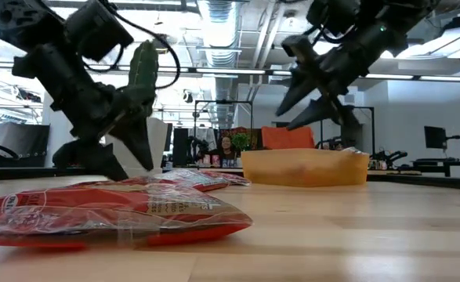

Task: Sort popcorn bags into baskets
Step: Put the popcorn bag into the orange bin

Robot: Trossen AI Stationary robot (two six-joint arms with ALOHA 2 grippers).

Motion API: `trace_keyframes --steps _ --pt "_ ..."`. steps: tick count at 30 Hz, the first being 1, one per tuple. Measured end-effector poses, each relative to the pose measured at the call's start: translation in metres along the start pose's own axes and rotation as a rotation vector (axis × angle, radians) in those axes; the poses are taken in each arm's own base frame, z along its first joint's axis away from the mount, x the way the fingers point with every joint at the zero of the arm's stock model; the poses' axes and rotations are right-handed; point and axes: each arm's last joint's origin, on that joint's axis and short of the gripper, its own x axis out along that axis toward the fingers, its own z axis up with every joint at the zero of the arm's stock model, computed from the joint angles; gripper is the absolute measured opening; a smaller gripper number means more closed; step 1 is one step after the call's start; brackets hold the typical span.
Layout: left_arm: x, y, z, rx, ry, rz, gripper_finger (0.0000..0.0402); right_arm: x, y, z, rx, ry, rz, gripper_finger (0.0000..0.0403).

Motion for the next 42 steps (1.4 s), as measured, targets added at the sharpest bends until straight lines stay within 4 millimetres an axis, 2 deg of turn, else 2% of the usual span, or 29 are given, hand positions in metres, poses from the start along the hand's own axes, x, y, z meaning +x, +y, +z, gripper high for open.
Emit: trace_keyframes --steps 5,12,16,21,24,27,33,36,39,42 --pt "0.010 0.002 -0.002 -0.006 0.006 0.000 0.0238 0.029 0.012 -0.031 0.037 0.004 0.044 0.0159" --pt "0.024 0.001 -0.007 -0.023 0.040 -0.053 0.0238 0.073 0.005 -0.063 0.120 0.053 0.082 0.0136" --pt "0.033 0.001 -0.011 -0.050 0.054 -0.080 0.0238 0.091 0.002 -0.069 0.163 0.086 0.102 0.0128" --pt "0.036 -0.001 -0.011 -0.056 0.044 -0.116 0.0238 0.109 0.016 -0.067 0.116 0.095 0.171 0.0127" --pt "0.036 -0.002 -0.011 -0.058 0.047 -0.118 0.0238 0.119 0.024 -0.063 0.115 0.140 0.196 0.0139" --pt "0.036 -0.001 -0.011 -0.059 0.048 -0.118 0.0238 0.126 0.029 -0.061 0.121 0.208 0.227 0.0170" --pt "0.036 -0.002 -0.011 -0.058 0.049 -0.121 0.0238 0.119 0.030 -0.056 0.181 0.281 0.206 0.0234" --pt "0.037 -0.003 -0.011 -0.061 0.045 -0.133 0.0238 0.103 0.033 -0.044 0.181 0.270 0.152 0.0238" --pt "0.036 -0.004 -0.010 -0.064 0.042 -0.145 0.0238 0.084 0.031 -0.036 0.151 0.223 0.021 0.0230" --pt "0.036 -0.004 -0.010 -0.065 0.041 -0.150 0.0238 0.070 0.027 -0.036 0.106 0.177 -0.105 0.0221"
